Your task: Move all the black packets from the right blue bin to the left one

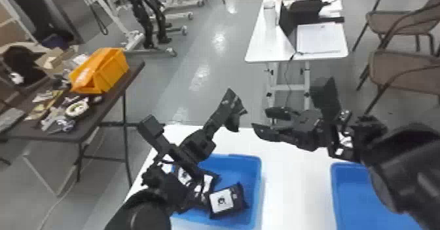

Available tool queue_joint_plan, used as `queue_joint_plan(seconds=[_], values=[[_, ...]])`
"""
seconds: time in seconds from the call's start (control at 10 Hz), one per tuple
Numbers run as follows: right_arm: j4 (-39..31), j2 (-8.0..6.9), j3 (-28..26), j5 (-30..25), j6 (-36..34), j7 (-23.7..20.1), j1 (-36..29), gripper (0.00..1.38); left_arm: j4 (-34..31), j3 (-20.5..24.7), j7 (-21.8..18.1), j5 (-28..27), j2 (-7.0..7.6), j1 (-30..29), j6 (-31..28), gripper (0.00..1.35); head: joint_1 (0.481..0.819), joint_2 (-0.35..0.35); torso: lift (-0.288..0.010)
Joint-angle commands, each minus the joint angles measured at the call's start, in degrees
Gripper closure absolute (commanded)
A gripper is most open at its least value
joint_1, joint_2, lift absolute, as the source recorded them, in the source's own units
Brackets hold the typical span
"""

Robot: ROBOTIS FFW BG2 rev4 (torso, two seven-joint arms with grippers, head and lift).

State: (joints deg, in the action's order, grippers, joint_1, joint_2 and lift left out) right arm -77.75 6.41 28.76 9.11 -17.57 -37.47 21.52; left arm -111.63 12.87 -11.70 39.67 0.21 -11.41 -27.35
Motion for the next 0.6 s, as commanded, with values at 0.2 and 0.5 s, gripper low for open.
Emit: queue_joint_plan(seconds=[0.2,0.5], values=[[-14.28,-0.96,-15.67,-5.07,-4.23,3.46,-13.35,0.17,-0.52,3.13,6.07,-20.77,-0.35,-7.75,8.54,1.22,0.695,0.323,0.0],[-22.19,-2.72,-25.42,-4.1,-4.23,8.91,-23.9,0.17,0.8,3.22,9.5,-36.41,-0.35,-12.68,7.13,1.21,0.695,0.321,0.0]])
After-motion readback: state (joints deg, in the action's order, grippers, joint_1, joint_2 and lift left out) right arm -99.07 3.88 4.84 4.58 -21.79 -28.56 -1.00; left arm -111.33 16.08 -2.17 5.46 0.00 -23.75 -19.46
